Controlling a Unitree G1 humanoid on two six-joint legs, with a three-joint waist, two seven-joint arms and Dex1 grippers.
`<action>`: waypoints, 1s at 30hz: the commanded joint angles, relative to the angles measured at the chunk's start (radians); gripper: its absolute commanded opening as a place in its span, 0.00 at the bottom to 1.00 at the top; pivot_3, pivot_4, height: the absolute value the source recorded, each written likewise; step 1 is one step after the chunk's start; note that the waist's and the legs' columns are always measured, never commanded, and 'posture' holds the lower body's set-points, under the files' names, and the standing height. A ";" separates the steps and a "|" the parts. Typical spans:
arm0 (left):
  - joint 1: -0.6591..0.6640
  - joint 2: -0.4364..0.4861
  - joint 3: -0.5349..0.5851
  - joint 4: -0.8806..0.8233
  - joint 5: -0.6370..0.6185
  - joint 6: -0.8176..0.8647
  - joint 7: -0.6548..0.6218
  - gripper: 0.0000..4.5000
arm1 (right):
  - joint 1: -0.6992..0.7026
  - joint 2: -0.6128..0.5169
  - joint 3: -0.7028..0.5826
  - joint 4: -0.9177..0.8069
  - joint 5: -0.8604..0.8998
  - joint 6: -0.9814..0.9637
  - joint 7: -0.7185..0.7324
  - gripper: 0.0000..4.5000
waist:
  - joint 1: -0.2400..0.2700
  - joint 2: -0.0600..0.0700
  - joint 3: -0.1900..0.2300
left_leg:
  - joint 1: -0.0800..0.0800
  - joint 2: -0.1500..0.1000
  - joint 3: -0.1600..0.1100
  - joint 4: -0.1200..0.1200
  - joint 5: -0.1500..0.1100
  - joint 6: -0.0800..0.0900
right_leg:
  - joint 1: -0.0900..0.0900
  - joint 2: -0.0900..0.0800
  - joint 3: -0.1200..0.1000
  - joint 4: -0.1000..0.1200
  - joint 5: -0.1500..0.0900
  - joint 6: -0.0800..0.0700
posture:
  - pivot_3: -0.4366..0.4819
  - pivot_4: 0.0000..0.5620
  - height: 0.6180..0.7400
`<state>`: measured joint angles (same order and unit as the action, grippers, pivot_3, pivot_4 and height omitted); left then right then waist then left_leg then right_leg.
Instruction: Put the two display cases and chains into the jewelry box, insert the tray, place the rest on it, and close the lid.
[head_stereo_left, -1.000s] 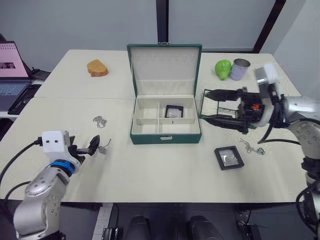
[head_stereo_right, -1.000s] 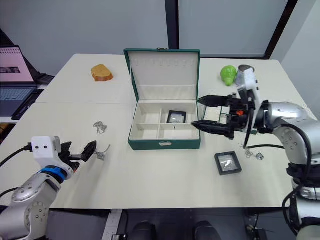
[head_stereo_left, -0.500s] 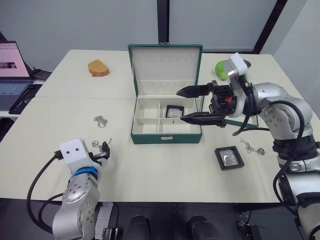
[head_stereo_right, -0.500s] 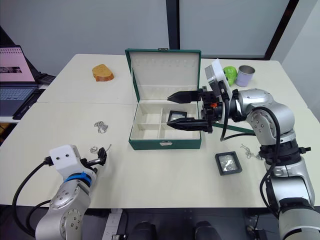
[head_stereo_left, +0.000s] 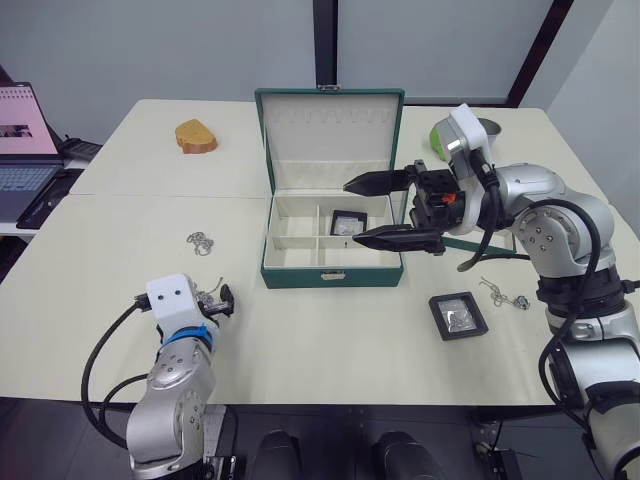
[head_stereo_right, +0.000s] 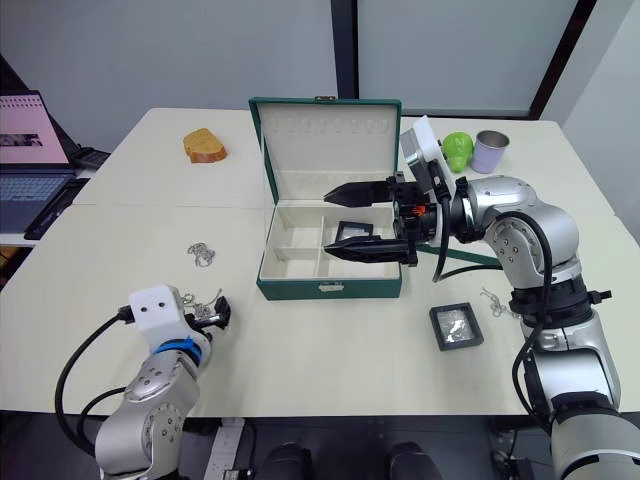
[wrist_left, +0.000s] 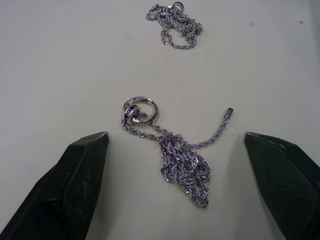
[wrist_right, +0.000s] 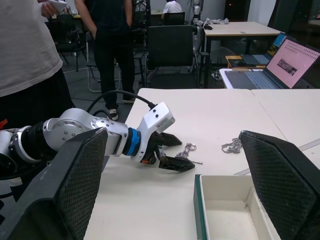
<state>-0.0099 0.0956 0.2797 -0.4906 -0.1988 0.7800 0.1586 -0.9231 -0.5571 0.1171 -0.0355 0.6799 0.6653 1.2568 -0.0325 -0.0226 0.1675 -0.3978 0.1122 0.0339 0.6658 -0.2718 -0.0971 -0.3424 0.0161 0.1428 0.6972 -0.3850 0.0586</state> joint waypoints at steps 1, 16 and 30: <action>-0.008 0.012 0.005 0.019 0.006 0.015 -0.012 1.00 | -0.011 -0.003 -0.036 -0.036 0.011 0.000 -0.009 1.00 | 0.000 0.000 0.000 | 0.000 0.000 0.000 0.000 0.000 0.000 | 0.000 0.000 0.000 0.000 0.000 0.000 | 0.48 0.27 1.00; -0.003 0.030 -0.005 0.056 0.015 0.056 -0.038 1.00 | -0.001 -0.005 -0.050 -0.057 0.016 0.007 -0.034 1.00 | 0.000 0.000 0.000 | 0.000 0.000 0.000 0.000 0.000 0.000 | 0.000 0.000 0.001 0.000 0.000 0.000 | 0.48 0.27 1.00; 0.029 0.024 -0.008 0.076 0.025 0.070 -0.032 0.33 | -0.014 -0.007 -0.054 -0.047 0.013 0.005 -0.036 1.00 | -0.004 0.002 -0.001 | 0.003 0.000 0.001 -0.002 0.000 0.000 | 0.000 0.000 0.002 0.000 0.000 0.000 | 0.48 0.27 1.00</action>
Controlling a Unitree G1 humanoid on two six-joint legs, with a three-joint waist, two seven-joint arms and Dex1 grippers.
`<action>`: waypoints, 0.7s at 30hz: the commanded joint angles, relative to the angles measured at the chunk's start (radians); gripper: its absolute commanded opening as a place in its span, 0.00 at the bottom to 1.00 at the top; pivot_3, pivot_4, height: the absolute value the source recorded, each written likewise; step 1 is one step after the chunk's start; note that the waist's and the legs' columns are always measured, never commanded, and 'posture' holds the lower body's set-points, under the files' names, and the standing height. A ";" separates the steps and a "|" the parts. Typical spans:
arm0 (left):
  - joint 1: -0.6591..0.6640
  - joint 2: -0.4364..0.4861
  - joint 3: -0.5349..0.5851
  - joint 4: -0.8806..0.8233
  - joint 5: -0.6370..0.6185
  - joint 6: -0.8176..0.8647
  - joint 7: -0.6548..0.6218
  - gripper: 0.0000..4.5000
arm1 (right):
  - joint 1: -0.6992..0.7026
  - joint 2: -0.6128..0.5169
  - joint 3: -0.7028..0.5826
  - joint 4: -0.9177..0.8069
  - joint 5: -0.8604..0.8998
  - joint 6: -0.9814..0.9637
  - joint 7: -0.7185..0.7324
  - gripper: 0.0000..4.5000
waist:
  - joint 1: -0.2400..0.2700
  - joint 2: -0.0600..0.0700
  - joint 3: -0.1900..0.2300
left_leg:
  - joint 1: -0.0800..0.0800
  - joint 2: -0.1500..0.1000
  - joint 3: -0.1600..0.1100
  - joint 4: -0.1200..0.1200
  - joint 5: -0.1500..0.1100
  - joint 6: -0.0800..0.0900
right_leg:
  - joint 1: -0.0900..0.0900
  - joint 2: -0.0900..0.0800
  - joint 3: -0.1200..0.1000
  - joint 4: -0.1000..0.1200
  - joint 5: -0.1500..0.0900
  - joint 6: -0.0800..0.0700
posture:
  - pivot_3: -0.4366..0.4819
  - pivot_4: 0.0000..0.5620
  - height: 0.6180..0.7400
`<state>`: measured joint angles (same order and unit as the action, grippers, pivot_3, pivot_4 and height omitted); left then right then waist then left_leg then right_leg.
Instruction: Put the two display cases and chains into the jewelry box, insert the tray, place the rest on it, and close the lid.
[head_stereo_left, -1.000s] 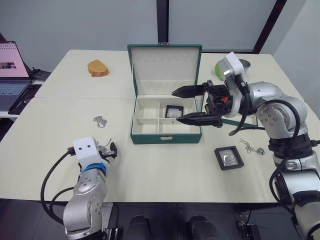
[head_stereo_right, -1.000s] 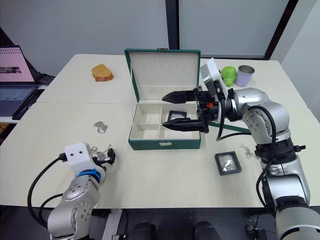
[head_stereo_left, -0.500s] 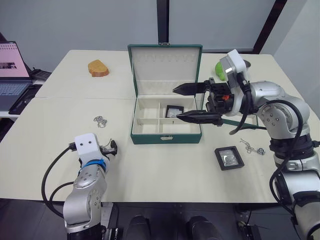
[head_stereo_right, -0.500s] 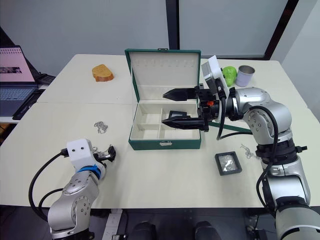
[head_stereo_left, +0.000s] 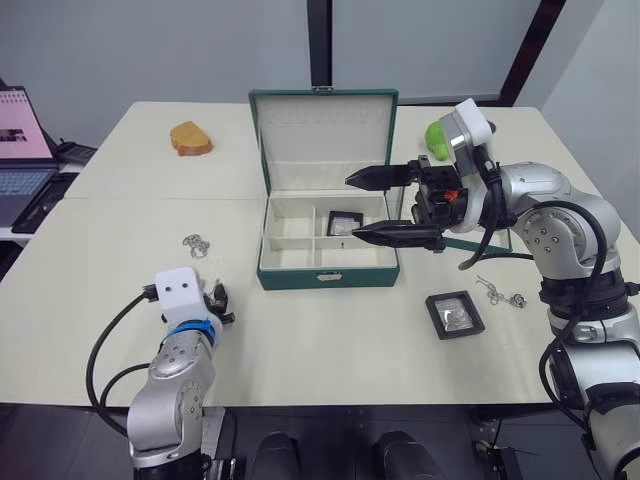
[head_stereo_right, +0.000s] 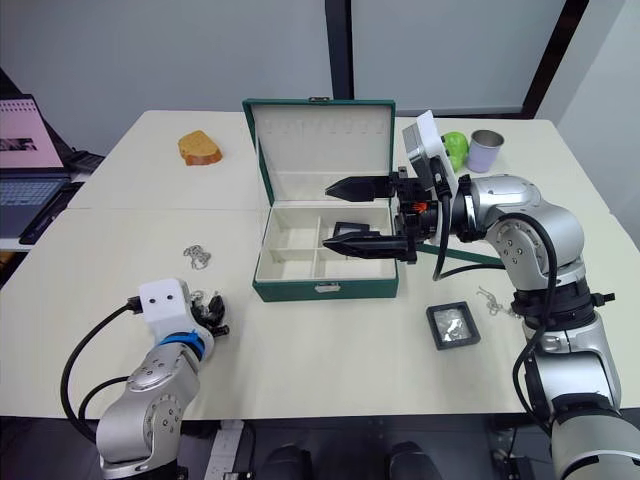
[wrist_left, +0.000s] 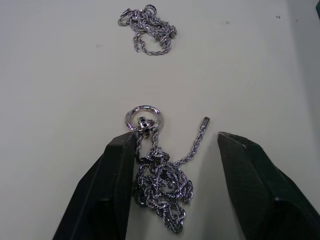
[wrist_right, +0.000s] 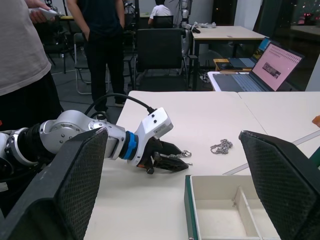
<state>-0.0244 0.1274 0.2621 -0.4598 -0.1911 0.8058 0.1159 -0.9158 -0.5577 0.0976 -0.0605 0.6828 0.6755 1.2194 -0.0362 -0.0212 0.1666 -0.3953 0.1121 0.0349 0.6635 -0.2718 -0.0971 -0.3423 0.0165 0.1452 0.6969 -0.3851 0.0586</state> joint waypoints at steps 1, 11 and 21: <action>0.045 -0.008 0.011 0.046 0.018 0.044 0.011 0.25 | -0.022 -0.008 -0.034 -0.021 0.010 -0.006 0.002 1.00 | 0.000 0.000 0.000 | 0.000 0.000 0.000 0.000 0.000 0.000 | 0.000 0.000 0.000 0.000 0.000 0.000 | 0.48 0.27 1.00; 0.047 -0.015 0.029 0.042 0.008 0.031 0.010 0.00 | -0.033 -0.011 -0.035 -0.006 0.003 -0.014 0.006 1.00 | 0.000 0.002 -0.001 | 0.001 0.000 0.001 -0.001 0.000 0.000 | 0.000 0.000 0.002 -0.001 0.000 0.000 | 0.48 0.27 1.00; 0.008 -0.040 0.059 -0.067 0.009 0.039 0.051 0.00 | -0.050 -0.008 -0.038 0.029 -0.007 -0.036 0.008 1.00 | -0.002 0.002 -0.001 | 0.001 0.000 0.002 -0.001 0.000 0.000 | 0.000 0.000 0.002 -0.001 0.000 0.000 | 0.48 0.27 1.00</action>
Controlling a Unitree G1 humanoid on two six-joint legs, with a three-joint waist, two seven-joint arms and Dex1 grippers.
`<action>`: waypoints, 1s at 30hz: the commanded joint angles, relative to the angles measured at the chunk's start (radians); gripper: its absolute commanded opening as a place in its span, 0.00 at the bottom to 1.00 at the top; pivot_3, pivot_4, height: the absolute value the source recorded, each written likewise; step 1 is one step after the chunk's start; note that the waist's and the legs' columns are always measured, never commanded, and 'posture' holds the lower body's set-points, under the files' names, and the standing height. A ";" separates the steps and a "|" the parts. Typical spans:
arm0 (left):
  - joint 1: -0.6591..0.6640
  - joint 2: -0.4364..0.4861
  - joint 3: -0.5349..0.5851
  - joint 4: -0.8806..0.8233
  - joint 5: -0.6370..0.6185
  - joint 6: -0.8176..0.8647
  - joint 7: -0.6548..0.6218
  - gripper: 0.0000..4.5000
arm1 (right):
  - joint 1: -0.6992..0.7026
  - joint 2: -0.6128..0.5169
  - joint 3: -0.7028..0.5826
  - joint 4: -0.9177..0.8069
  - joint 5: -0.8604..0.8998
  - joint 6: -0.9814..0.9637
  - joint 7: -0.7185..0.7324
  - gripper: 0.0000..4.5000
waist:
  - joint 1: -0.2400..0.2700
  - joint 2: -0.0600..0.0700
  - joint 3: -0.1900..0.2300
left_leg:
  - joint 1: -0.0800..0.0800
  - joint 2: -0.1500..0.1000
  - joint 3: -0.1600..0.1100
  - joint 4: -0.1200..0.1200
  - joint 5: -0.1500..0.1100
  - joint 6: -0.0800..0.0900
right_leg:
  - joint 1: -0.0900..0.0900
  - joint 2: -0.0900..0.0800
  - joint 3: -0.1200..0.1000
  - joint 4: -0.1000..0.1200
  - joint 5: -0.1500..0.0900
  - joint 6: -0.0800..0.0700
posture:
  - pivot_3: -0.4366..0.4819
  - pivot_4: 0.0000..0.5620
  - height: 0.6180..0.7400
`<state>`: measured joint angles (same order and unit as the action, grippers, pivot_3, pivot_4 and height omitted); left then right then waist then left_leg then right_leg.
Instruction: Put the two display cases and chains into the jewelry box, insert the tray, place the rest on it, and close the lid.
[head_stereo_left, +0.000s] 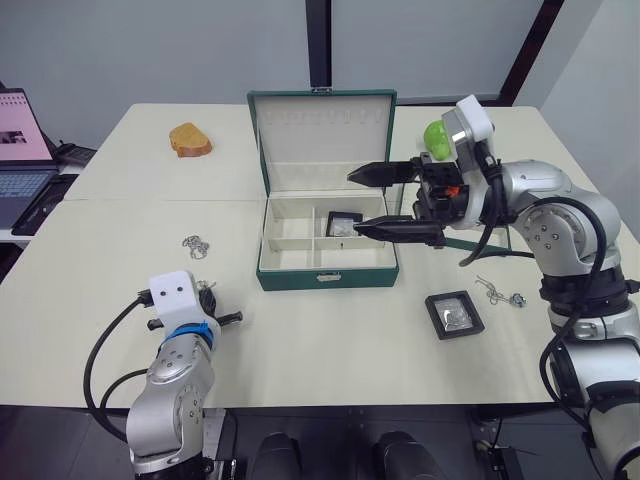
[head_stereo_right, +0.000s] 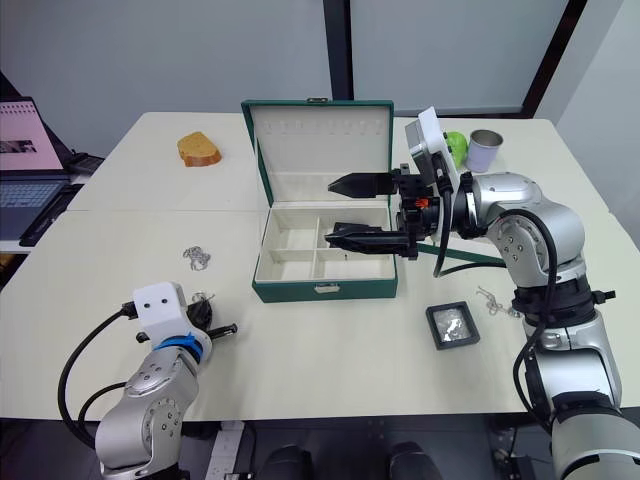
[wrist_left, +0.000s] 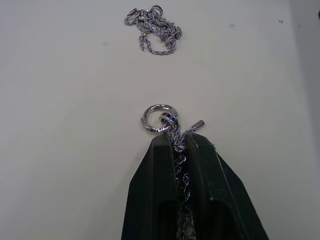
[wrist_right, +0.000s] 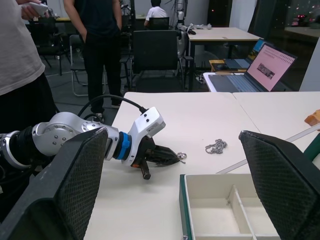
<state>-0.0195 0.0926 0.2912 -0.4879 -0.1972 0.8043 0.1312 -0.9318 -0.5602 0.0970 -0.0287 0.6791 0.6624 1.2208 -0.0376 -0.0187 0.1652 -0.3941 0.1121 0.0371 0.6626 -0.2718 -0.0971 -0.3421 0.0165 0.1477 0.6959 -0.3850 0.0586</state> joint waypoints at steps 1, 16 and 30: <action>-0.009 -0.005 0.033 -0.058 0.015 0.053 0.043 0.00 | -0.035 -0.005 -0.037 0.000 -0.005 -0.026 0.008 1.00 | -0.001 0.000 0.000 | 0.000 0.000 0.000 0.000 0.000 0.000 | 0.000 0.000 0.000 0.000 0.000 0.000 | 0.48 0.27 1.00; -0.270 0.030 0.039 -0.303 -0.001 0.352 0.075 0.00 | -0.044 0.004 -0.039 0.030 -0.020 -0.050 0.017 1.00 | 0.005 -0.005 0.003 | -0.004 0.000 -0.002 0.001 0.000 0.000 | -0.001 0.000 -0.003 -0.001 0.000 0.000 | 0.48 0.27 1.00; -0.522 0.021 -0.035 -0.293 -0.033 0.491 0.006 0.00 | -0.093 -0.047 -0.113 0.125 -0.061 -0.091 -0.008 1.00 | 0.006 -0.007 0.005 | -0.005 0.000 -0.002 0.001 0.000 0.000 | -0.001 0.000 -0.004 -0.003 0.000 0.000 | 0.48 0.27 1.00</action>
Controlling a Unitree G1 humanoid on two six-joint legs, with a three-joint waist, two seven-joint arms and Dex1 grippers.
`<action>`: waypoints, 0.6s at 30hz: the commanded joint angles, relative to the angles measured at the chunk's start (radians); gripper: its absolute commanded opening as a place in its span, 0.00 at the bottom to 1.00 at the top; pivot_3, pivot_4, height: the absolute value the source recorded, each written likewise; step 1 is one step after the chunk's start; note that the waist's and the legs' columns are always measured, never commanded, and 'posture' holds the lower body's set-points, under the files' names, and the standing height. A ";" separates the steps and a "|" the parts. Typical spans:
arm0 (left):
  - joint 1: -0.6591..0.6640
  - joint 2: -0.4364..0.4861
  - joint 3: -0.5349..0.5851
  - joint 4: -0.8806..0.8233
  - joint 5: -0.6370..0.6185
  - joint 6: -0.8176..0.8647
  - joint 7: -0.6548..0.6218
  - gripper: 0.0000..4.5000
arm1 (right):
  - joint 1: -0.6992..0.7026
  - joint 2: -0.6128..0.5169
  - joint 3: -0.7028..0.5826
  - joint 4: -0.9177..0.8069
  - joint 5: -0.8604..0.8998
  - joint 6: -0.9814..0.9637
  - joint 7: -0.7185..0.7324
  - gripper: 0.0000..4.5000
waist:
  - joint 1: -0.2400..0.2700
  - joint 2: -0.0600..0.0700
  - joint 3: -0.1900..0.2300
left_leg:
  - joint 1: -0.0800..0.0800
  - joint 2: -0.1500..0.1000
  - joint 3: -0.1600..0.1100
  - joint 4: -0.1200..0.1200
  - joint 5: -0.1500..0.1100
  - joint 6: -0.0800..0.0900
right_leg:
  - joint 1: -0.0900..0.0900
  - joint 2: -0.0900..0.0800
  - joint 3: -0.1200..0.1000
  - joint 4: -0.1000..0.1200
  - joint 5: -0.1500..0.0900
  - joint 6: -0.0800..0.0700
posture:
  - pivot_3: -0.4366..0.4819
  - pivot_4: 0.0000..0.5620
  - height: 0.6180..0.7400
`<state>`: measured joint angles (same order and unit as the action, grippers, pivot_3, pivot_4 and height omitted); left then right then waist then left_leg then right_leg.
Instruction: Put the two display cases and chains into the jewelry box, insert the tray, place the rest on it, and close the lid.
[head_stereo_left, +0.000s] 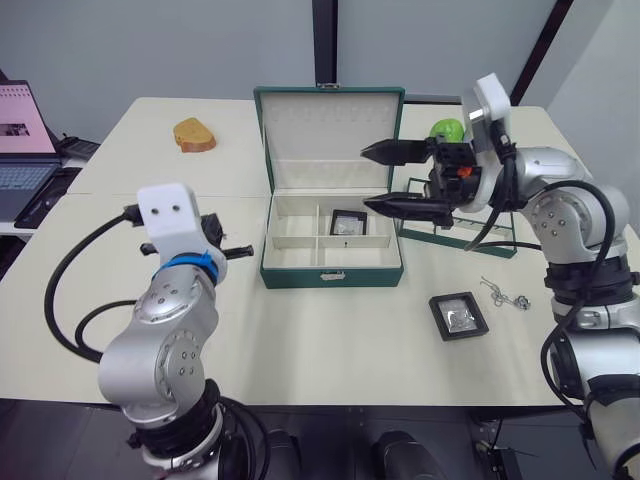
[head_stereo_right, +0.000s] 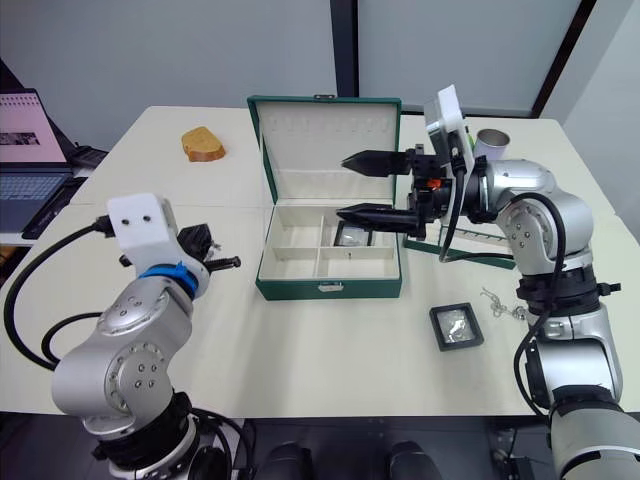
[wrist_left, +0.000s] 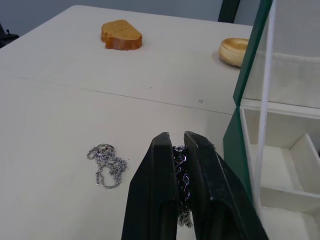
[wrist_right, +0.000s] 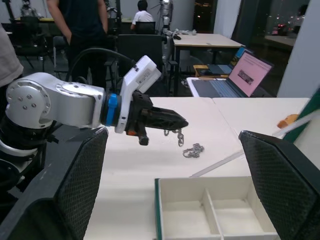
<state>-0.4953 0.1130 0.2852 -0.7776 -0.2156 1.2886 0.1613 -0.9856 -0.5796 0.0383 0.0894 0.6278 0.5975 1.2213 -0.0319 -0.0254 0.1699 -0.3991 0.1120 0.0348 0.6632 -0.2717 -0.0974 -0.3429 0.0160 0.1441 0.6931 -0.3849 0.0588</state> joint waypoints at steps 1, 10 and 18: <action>-0.060 -0.001 -0.038 0.007 -0.017 0.007 -0.032 0.00 | -0.043 -0.033 -0.057 0.016 -0.018 -0.032 -0.012 1.00 | 0.000 0.000 0.000 | 0.000 0.000 0.000 0.000 0.000 0.000 | 0.000 0.000 0.000 -0.001 0.000 0.000 | 0.48 0.27 1.00; -0.135 -0.022 -0.121 0.222 -0.010 -0.132 -0.092 0.00 | -0.029 -0.087 -0.083 0.047 -0.068 -0.060 -0.034 1.00 | 0.000 0.000 0.001 | -0.001 0.000 0.001 -0.001 0.000 0.000 | 0.000 0.000 0.001 -0.005 0.000 0.000 | 0.48 0.27 1.00; -0.178 -0.005 -0.168 0.468 0.021 -0.327 -0.135 0.00 | 0.013 -0.110 -0.100 0.003 -0.066 -0.045 -0.064 1.00 | 0.000 0.000 0.001 | -0.001 0.000 0.002 -0.001 0.000 0.000 | 0.000 0.000 0.001 -0.005 0.000 0.000 | 0.48 0.27 1.00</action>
<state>-0.6452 0.0991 0.1221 -0.3286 -0.2086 1.0209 0.0343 -0.9654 -0.6725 -0.0216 0.1307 0.5519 0.5557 1.1664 -0.0323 -0.0259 0.1705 -0.4002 0.1122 0.0369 0.6625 -0.2717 -0.0974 -0.3428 0.0159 0.1446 0.6879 -0.3847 0.0592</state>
